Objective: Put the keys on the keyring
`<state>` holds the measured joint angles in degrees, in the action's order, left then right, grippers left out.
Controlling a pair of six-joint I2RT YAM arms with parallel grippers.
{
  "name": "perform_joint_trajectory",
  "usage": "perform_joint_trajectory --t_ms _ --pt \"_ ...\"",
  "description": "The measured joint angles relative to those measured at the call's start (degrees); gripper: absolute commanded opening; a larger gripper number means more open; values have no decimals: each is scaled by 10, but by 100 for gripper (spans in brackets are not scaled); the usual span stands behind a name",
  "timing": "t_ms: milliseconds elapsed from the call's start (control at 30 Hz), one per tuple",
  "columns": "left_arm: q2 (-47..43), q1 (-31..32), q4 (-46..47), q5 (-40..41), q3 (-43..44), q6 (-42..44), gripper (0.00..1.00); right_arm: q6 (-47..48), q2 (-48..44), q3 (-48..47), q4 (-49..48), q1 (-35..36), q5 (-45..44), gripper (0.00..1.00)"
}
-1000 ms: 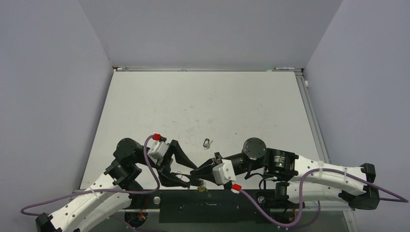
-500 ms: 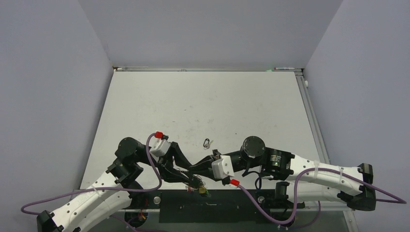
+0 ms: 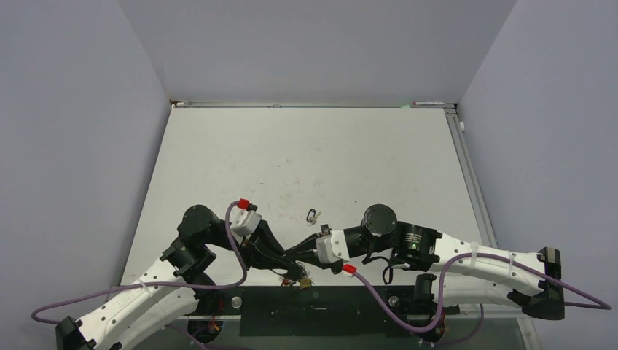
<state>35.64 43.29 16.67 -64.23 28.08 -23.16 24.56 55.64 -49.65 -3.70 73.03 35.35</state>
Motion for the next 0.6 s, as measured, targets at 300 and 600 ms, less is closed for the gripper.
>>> perform_joint_trajectory --t_ms 300,600 --pt "1 -11 -75 15 23 47 0 -23 -6 14 -10 -3 -21 21" --pt "21 -18 -179 54 65 122 0 -54 -54 47 -31 -3 -71 61"
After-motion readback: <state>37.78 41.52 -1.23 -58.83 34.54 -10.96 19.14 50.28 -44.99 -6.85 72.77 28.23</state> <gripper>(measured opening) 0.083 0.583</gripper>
